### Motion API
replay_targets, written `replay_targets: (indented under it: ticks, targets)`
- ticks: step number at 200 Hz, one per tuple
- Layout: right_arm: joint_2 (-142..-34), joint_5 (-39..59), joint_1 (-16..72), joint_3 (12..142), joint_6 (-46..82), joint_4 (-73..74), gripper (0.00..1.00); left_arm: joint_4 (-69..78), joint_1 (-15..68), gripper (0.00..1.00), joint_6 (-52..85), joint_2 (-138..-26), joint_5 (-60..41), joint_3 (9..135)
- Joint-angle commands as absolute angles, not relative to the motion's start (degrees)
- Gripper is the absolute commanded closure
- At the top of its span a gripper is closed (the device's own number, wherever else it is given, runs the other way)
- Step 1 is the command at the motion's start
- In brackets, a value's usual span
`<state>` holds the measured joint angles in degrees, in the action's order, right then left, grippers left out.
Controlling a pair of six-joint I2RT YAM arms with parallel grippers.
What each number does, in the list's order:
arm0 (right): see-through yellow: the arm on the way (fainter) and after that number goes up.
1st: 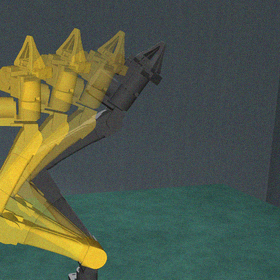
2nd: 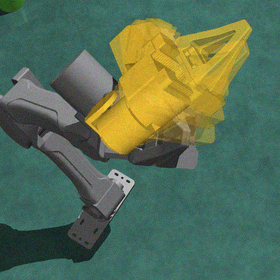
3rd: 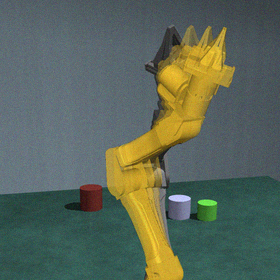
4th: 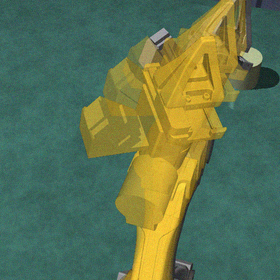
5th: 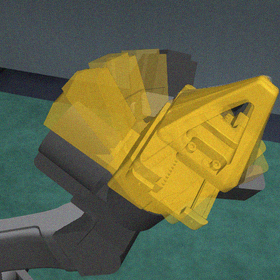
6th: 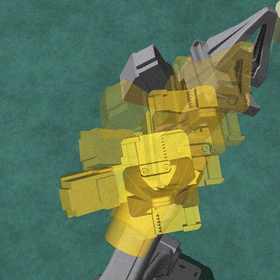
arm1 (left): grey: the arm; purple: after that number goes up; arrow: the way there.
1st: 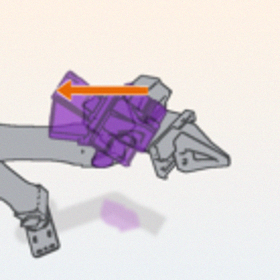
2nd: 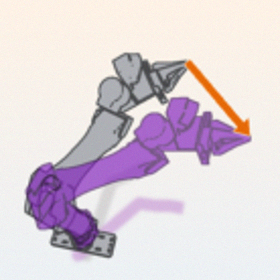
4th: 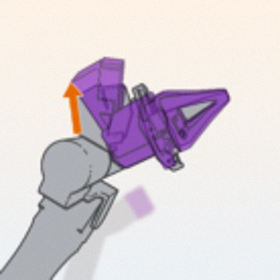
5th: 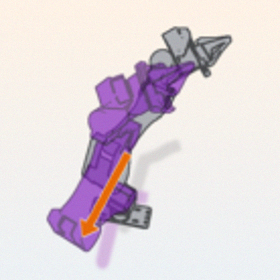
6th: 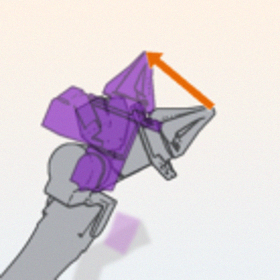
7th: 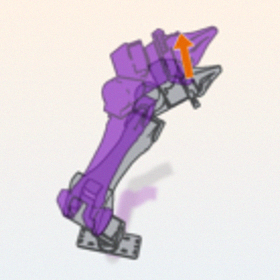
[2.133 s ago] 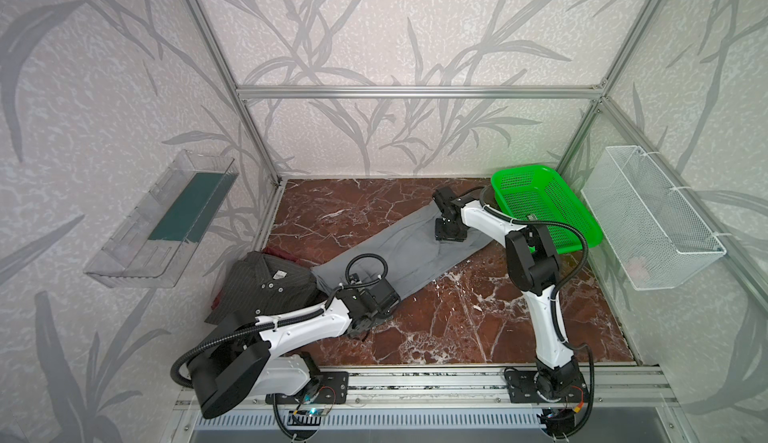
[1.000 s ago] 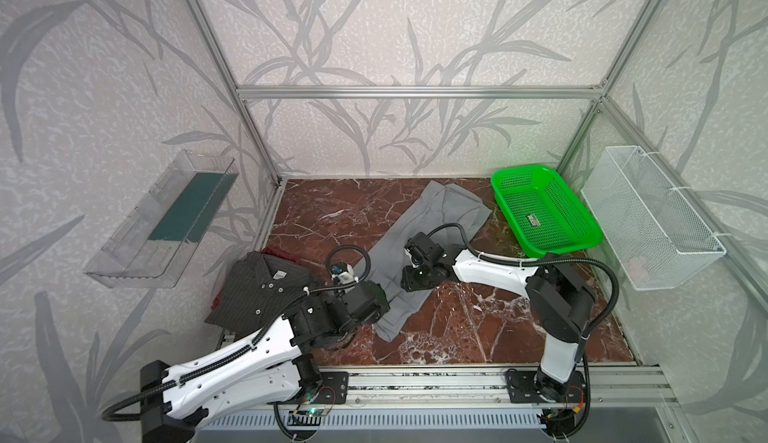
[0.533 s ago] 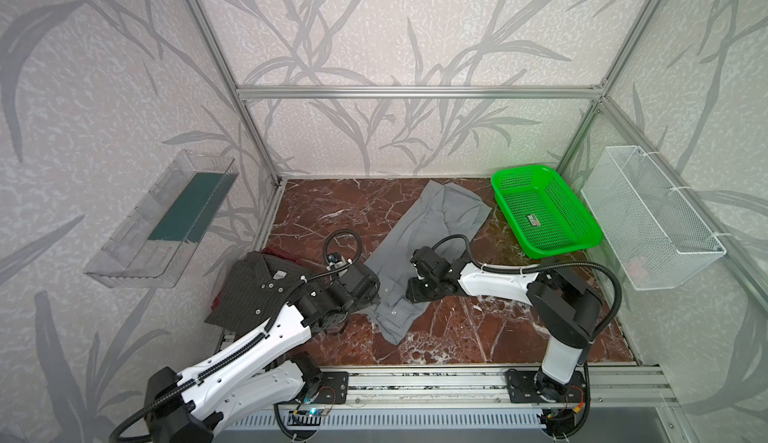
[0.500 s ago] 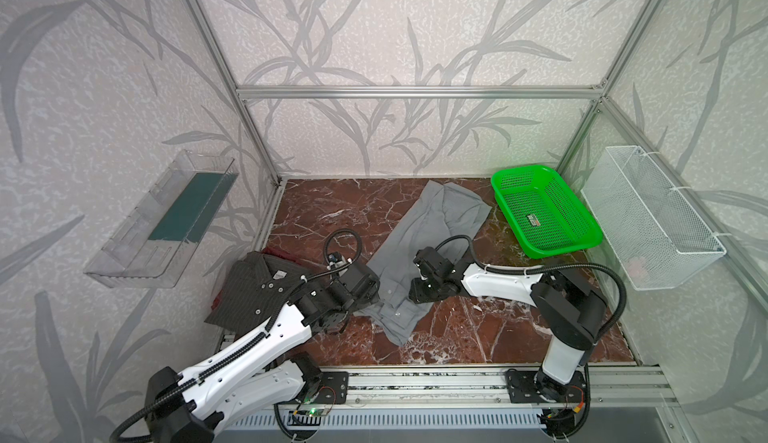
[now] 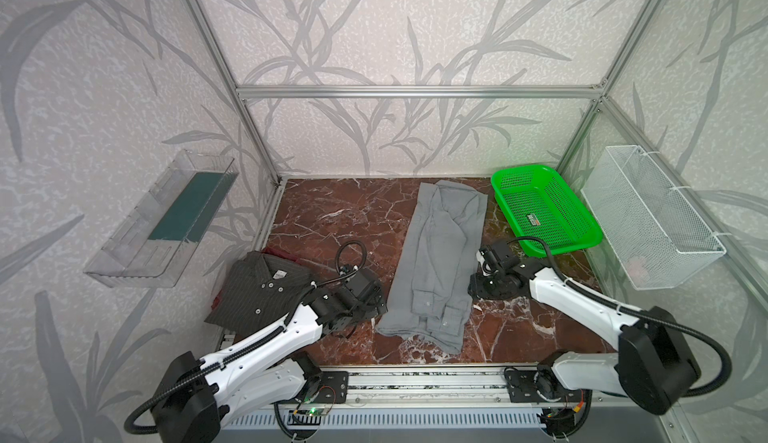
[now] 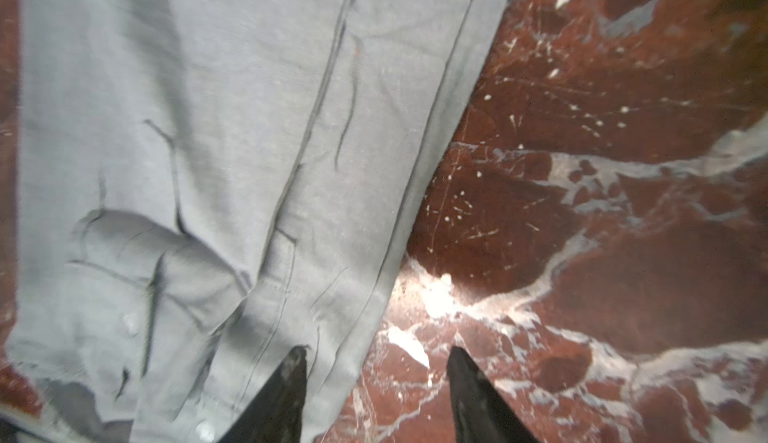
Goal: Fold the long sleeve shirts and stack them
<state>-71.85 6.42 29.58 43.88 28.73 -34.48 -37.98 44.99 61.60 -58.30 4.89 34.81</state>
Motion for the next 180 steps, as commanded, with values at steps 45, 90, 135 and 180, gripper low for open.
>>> replay_targets:
  ticks: [45,90,135,180]
  targets:
    - [-53.71,11.19,42.93,33.57,45.74,-38.12,0.39,-27.52,50.17,0.06,67.38,-57.12,-2.28,25.37]
    - [-48.34,3.79,57.59,24.41,63.53,-32.79,0.39,-22.35,55.35,0.12,71.84,-56.37,-2.33,21.38]
    - [-48.13,0.99,63.7,19.17,71.57,-23.88,0.4,-15.19,57.2,0.22,74.48,-59.29,-2.83,18.05]
    - [-54.81,-1.27,67.19,19.37,73.37,-17.68,0.4,-10.86,57.76,0.36,75.21,-62.23,-3.07,17.39]
